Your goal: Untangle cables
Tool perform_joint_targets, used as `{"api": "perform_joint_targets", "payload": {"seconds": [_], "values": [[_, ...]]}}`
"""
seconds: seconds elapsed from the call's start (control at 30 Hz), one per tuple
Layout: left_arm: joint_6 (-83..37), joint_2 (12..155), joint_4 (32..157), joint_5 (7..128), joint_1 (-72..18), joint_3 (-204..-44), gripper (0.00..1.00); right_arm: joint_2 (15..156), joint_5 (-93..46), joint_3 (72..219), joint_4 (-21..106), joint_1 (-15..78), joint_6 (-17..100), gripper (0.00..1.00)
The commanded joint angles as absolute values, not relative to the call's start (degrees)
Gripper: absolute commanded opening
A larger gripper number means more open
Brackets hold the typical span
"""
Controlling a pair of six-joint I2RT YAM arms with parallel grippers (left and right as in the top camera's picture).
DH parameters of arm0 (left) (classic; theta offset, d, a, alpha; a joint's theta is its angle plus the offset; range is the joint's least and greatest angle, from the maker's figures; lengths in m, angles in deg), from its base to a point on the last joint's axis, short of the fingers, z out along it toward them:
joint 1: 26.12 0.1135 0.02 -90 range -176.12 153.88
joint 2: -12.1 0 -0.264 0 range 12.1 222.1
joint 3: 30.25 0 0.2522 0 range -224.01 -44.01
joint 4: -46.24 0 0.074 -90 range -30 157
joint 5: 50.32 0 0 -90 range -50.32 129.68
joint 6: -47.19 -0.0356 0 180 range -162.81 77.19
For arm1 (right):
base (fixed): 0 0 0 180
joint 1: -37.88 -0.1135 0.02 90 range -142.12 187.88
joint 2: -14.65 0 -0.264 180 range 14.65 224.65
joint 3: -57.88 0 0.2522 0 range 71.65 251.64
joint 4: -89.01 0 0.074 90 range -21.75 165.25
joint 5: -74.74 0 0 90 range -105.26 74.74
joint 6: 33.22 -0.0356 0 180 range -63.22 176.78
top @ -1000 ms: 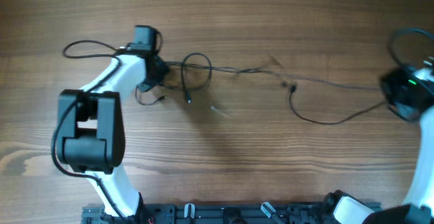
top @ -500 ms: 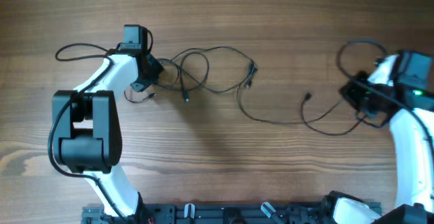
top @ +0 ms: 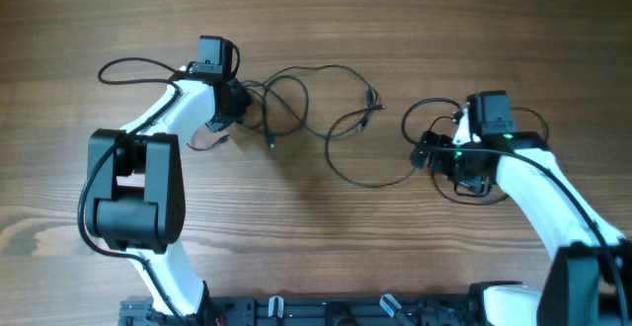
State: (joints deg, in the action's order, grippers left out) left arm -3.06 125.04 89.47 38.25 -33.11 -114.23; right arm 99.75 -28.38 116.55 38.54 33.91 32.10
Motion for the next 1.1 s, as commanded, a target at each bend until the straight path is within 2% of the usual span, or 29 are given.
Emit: {"api": "perform_joint_targets", "payload": {"seconds": [0.0,0.1,0.13,0.17,0.2,0.23,0.33,0.6,0.73,0.9,1.07], "values": [[-3.3,126.3,89.1,39.2,-33.6,-113.2,0.12,105.7,-21.5,115.9,38.6,29.9,24.5,1.00],[-3.3,126.3,89.1,39.2,-33.8,-113.2,0.15,110.9,-21.6,115.9,40.1,25.7,23.3,1.00],[-3.3,126.3,89.1,39.2,-33.7,-113.2,0.15,111.9,-21.1,115.9,40.2,24.8,21.8,0.85],[-3.3,126.3,89.1,39.2,-33.7,-113.2,0.15,113.1,-19.8,115.9,40.2,24.1,19.5,0.56],[-3.3,126.3,89.1,39.2,-33.8,-113.2,0.15,113.9,-18.2,115.9,40.9,23.8,17.9,0.18],[-3.3,126.3,89.1,39.2,-33.8,-113.2,0.15,114.5,-16.6,115.9,42.4,23.8,16.3,0.05],[-3.3,126.3,89.2,39.2,-33.8,-113.2,0.15,113.8,-18.4,117.4,49.4,25.9,21.0,0.04],[-3.3,126.3,90.2,39.2,-33.8,-113.2,0.15,96.5,-22.1,134.5,41.8,39.1,39.8,0.04],[-3.3,126.3,90.3,39.2,-33.8,-113.2,0.15,88.8,-21.6,137.0,41.8,52.3,43.4,0.04],[-3.3,126.3,90.3,39.2,-33.8,-113.2,0.15,89.0,-21.6,137.0,46.4,71.9,46.7,0.04],[-3.3,126.3,90.3,39.2,-33.8,-113.2,0.15,93.9,-21.6,137.0,61.8,84.6,47.8,0.04]]}}
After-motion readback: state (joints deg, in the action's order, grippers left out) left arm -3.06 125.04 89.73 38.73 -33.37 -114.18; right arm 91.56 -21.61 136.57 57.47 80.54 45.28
